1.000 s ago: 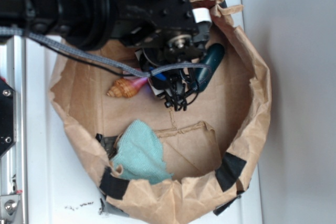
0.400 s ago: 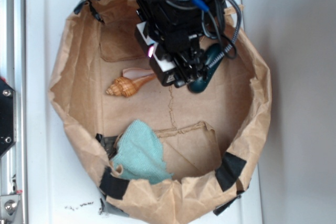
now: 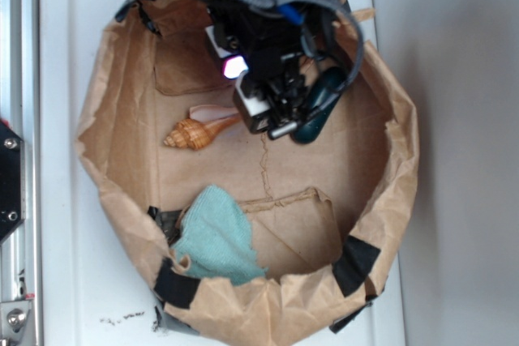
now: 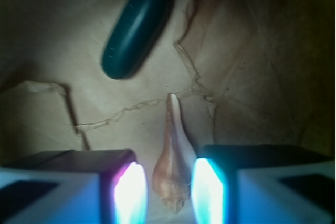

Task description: Grab the shell.

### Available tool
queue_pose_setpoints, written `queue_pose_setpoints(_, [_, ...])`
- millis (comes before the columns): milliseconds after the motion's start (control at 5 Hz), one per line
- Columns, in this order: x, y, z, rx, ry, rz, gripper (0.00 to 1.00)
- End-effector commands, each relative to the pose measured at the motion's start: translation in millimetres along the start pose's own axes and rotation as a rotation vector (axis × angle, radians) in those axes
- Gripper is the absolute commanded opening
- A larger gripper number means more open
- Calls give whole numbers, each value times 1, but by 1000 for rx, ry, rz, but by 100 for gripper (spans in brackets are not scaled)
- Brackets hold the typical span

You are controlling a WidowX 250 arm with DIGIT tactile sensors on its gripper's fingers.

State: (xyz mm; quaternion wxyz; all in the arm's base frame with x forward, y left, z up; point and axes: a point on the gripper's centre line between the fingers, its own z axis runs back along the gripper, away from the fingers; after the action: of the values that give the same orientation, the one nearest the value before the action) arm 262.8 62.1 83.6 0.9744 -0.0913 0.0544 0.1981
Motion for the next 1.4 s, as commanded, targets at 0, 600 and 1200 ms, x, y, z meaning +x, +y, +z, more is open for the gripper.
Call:
queue_pose_setpoints(0, [8,6,-24,51,-67,-23,100])
queue_pose_setpoints(600, [8,1,-55,69,-125,-51,100])
queue_pose_setpoints(1200, [-4,17,-69,93,-144,-76,0])
